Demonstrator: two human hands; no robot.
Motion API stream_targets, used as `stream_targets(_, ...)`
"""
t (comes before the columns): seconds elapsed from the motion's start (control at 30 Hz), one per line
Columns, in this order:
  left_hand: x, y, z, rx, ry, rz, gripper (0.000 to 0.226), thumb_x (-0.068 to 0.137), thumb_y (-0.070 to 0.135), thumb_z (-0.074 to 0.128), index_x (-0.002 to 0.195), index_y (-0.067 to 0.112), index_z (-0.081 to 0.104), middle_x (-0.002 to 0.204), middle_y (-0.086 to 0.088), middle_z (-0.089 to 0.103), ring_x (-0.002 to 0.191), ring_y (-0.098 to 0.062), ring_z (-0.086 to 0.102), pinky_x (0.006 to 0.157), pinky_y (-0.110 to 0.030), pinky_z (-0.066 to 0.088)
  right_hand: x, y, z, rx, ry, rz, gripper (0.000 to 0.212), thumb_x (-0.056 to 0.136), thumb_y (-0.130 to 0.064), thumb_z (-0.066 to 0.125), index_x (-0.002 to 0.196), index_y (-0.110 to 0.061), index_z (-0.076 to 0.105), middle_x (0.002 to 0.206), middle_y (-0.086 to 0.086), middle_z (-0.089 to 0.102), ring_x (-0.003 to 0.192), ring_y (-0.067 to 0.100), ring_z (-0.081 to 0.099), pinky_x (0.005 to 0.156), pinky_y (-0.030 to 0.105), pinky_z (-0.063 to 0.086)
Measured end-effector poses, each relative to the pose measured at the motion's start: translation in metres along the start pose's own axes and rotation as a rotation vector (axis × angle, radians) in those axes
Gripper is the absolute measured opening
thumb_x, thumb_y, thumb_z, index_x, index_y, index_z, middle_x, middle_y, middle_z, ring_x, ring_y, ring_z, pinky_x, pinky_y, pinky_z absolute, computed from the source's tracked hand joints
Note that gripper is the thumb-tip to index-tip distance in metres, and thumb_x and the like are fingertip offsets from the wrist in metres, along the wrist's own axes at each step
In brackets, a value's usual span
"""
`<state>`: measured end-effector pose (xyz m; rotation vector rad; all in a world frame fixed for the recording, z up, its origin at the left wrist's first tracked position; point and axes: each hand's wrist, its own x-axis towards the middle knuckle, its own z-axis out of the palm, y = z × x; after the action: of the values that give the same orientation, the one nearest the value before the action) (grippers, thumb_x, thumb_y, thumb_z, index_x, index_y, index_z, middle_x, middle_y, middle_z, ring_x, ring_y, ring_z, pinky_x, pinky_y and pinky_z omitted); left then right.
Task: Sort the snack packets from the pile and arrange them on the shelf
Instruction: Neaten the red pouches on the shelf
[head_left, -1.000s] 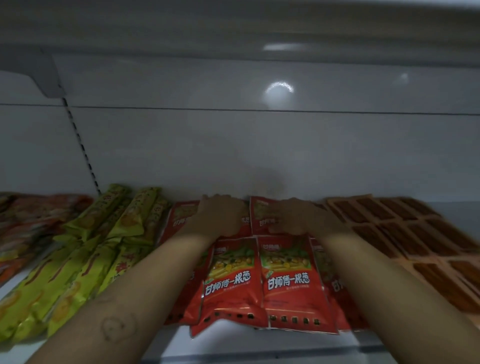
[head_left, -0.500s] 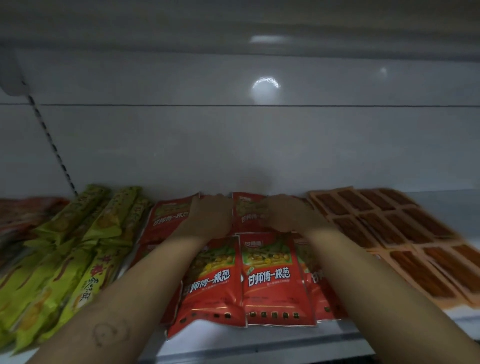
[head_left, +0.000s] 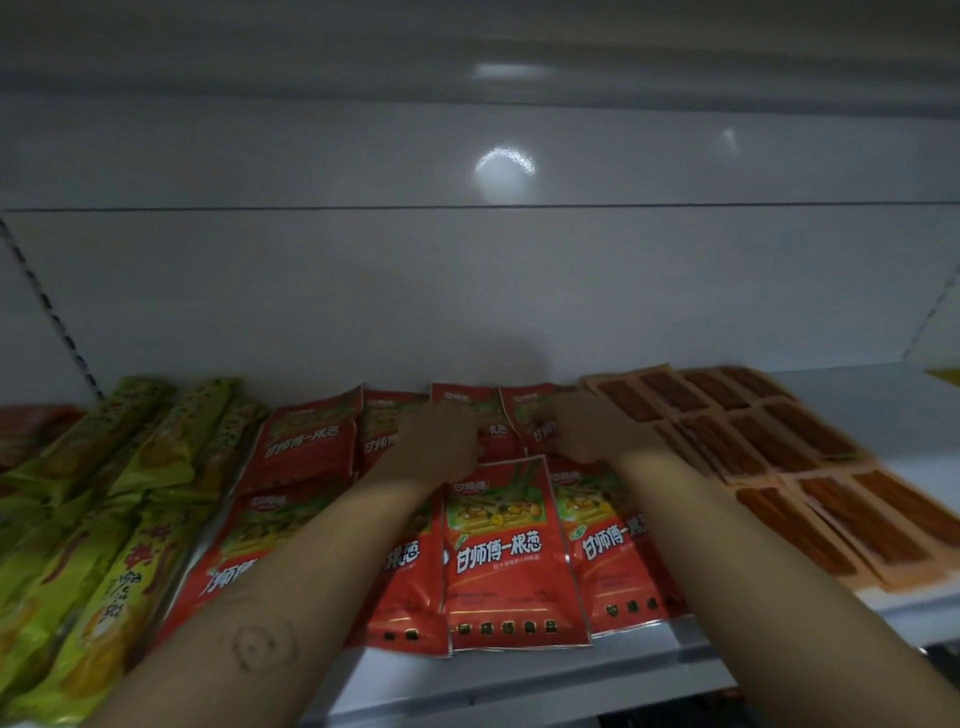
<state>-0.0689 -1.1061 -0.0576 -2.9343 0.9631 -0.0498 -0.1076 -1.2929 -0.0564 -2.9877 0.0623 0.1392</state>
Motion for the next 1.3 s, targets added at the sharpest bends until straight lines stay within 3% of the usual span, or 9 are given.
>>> stream_targets(0.17, -0.004, 0.001, -0.001, 0.001, 0.028, -0.008, 0.039, 0.098, 0.041, 0.054, 0.135, 0.031, 0.056, 0.133, -0.005, 0.06, 0.12, -0.026, 0.058, 0.096, -0.04, 0.048, 0.004, 0.0, 0.005, -0.001, 0.118, 0.042, 0.017, 0.09, -0.012, 0.06, 0.103, -0.012, 0.071, 0.106, 0.005, 0.07, 0.099, 0.023, 0.067, 0.079, 0.026, 0.05)
stream_targets(0.33, -0.007, 0.0, 0.003, -0.019, 0.037, -0.019, 0.04, 0.097, 0.027, 0.055, 0.136, 0.034, 0.055, 0.132, -0.002, 0.061, 0.119, -0.024, 0.058, 0.097, -0.041, 0.047, 0.003, 0.006, -0.001, 0.054, 0.048, 0.106, 0.028, 0.09, -0.042, 0.063, 0.089, -0.015, 0.066, 0.098, 0.004, 0.071, 0.086, 0.019, 0.066, 0.08, 0.032, 0.054)
stream_targets(0.43, -0.008, 0.001, 0.005, -0.02, 0.027, -0.032, 0.04, 0.095, 0.023, 0.055, 0.134, 0.031, 0.056, 0.131, -0.003, 0.06, 0.119, -0.025, 0.057, 0.098, -0.042, 0.045, 0.002, 0.003, -0.006, 0.079, -0.011, 0.105, 0.042, 0.081, -0.056, 0.068, 0.1, -0.019, 0.071, 0.1, 0.001, 0.071, 0.089, 0.017, 0.067, 0.085, 0.033, 0.054)
stream_targets(0.6, -0.008, 0.003, 0.005, -0.003, 0.025, -0.04, 0.04, 0.094, 0.019, 0.055, 0.133, 0.026, 0.057, 0.131, -0.005, 0.06, 0.118, -0.025, 0.057, 0.096, -0.041, 0.045, 0.005, -0.008, -0.007, 0.012, 0.008, 0.146, 0.038, 0.083, -0.038, 0.071, 0.107, -0.008, 0.067, 0.111, 0.009, 0.069, 0.088, 0.02, 0.063, 0.07, 0.025, 0.045)
stream_targets(0.77, -0.011, 0.005, 0.005, -0.005, 0.044, -0.037, 0.041, 0.094, 0.018, 0.054, 0.134, 0.025, 0.056, 0.13, -0.006, 0.06, 0.119, -0.026, 0.057, 0.098, -0.042, 0.045, 0.006, -0.016, -0.01, -0.009, 0.033, 0.188, 0.038, 0.089, -0.031, 0.064, 0.115, -0.003, 0.063, 0.121, 0.013, 0.064, 0.107, 0.028, 0.063, 0.084, 0.031, 0.05)
stream_targets(0.9, -0.011, 0.003, 0.004, -0.022, 0.045, -0.013, 0.039, 0.095, 0.017, 0.053, 0.132, 0.025, 0.057, 0.124, -0.007, 0.061, 0.114, -0.026, 0.058, 0.095, -0.043, 0.044, 0.009, -0.016, -0.018, -0.051, 0.013, 0.207, 0.029, 0.092, -0.028, 0.06, 0.107, -0.003, 0.062, 0.117, 0.015, 0.064, 0.095, 0.027, 0.062, 0.077, 0.031, 0.048)
stream_targets(1.07, -0.016, 0.001, 0.003, -0.049, -0.016, 0.093, 0.055, 0.097, 0.014, 0.049, 0.148, 0.034, 0.041, 0.144, -0.01, 0.046, 0.137, -0.032, 0.036, 0.11, -0.051, 0.034, 0.007, -0.022, -0.018, 0.054, 0.051, 0.207, 0.029, 0.091, -0.029, 0.061, 0.1, -0.001, 0.061, 0.092, 0.01, 0.058, 0.078, 0.021, 0.054, 0.069, 0.029, 0.043)
stream_targets(1.17, -0.013, 0.0, 0.002, -0.082, 0.025, 0.129, 0.046, 0.099, 0.023, 0.049, 0.143, 0.036, 0.047, 0.139, -0.008, 0.051, 0.133, -0.031, 0.041, 0.106, -0.047, 0.04, 0.004, -0.025, -0.013, 0.072, 0.082, 0.164, 0.032, 0.096, -0.031, 0.055, 0.098, -0.001, 0.066, 0.094, 0.011, 0.064, 0.074, 0.02, 0.056, 0.068, 0.028, 0.043)
stream_targets(1.3, -0.012, -0.001, 0.0, -0.127, 0.102, 0.152, 0.038, 0.098, 0.024, 0.05, 0.135, 0.032, 0.056, 0.125, -0.004, 0.063, 0.118, -0.026, 0.058, 0.093, -0.04, 0.05, -0.005, -0.015, -0.022, 0.032, 0.172, 0.098, 0.026, 0.093, -0.019, 0.057, 0.116, -0.012, 0.069, 0.124, 0.01, 0.064, 0.109, 0.027, 0.061, 0.09, 0.035, 0.05)
